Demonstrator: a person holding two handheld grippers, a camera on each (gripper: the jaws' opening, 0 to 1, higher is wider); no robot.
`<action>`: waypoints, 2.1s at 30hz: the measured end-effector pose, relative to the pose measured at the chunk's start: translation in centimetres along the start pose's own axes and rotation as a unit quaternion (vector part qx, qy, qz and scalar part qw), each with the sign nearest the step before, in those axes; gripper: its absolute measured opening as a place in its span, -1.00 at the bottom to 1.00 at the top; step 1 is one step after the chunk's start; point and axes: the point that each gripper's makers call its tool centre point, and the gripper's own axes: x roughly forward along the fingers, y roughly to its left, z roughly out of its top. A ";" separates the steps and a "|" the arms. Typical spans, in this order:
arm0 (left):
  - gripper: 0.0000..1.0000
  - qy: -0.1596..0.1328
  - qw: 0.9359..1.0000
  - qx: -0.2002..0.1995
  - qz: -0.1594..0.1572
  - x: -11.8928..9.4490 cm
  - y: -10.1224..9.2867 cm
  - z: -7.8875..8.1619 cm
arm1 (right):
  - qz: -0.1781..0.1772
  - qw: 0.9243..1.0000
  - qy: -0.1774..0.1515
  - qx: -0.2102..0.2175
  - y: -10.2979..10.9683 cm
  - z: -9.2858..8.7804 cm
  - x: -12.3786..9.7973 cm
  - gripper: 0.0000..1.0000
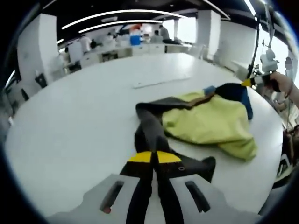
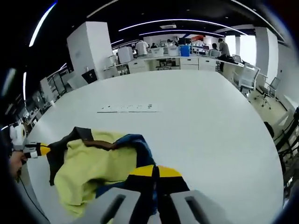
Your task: Fold the garment on the visible template until the final outline fits inside the template.
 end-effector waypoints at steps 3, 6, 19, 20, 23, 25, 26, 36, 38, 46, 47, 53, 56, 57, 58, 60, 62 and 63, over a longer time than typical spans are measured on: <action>-1.00 0.005 1.000 0.001 0.006 0.1 1.0 -0.4 | -0.018 1.000 -0.002 -0.004 -1.0 0.0 0.0 -1.00; -1.00 0.010 1.000 0.013 0.016 0.3 1.9 -0.7 | -0.027 0.999 0.012 -0.037 -1.6 -0.3 0.4 -1.00; -1.00 0.053 0.996 0.041 0.055 1.6 5.2 -2.3 | -0.061 0.995 0.034 -0.069 -5.3 -0.5 2.5 -1.00; -1.00 0.054 0.996 0.043 0.056 1.7 5.5 -2.4 | -0.063 0.995 0.038 -0.072 -5.6 -0.6 2.6 -1.00; -1.00 0.055 0.995 0.048 0.062 2.0 6.4 -2.6 | -0.066 0.994 0.045 -0.081 -6.2 -0.7 3.1 -1.00; -1.00 0.060 0.995 0.054 0.065 2.3 7.0 -2.7 | -0.067 0.992 0.050 -0.090 -6.6 -0.8 3.5 -1.00; -1.00 0.061 0.994 0.056 0.066 2.4 7.2 -2.7 | -0.070 0.991 0.053 -0.098 -6.8 -0.9 3.7 -1.00; -1.00 0.077 0.991 0.051 0.096 2.7 9.9 -2.8 | -0.080 0.988 0.073 -0.111 -8.2 -1.4 5.6 -1.00; -1.00 0.078 0.991 0.046 0.098 2.7 10.3 -2.8 | -0.080 0.987 0.076 -0.114 -8.3 -1.4 5.8 -1.00; -1.00 0.092 0.988 0.063 0.105 3.5 11.8 -2.6 | -0.080 0.986 0.079 -0.122 -8.9 -1.0 6.6 -1.00; -1.00 0.092 0.988 0.061 0.105 3.6 12.0 -2.5 | -0.080 0.986 0.079 -0.122 -9.0 -1.0 6.7 -1.00; -1.00 0.093 0.988 0.041 0.112 3.9 13.1 -2.4 | -0.083 0.986 0.084 -0.119 -9.2 -1.1 6.8 -1.00; -1.00 0.095 0.988 0.045 0.112 4.0 12.9 -2.6 | -0.082 0.986 0.085 -0.119 -9.3 -1.2 6.8 -1.00; -1.00 0.096 0.988 0.048 0.111 4.1 13.0 -2.6 | -0.082 0.986 0.086 -0.118 -9.3 -1.2 6.9 -1.00; -1.00 0.097 0.988 0.049 0.110 4.1 12.8 -2.6 | -0.081 0.986 0.088 -0.119 -9.2 -1.3 6.9 -1.00; -1.00 0.097 0.988 0.056 0.109 4.1 12.8 -2.6 | -0.077 0.985 0.090 -0.126 -9.1 -1.4 7.0 -1.00; -1.00 0.094 0.988 0.061 0.108 4.1 12.8 -2.6 | -0.076 0.986 0.089 -0.123 -9.0 -1.4 7.0 -1.00; -1.00 0.092 0.988 0.062 0.111 4.1 12.8 -2.5 | -0.074 0.987 0.086 -0.116 -8.9 -1.4 7.1 -1.00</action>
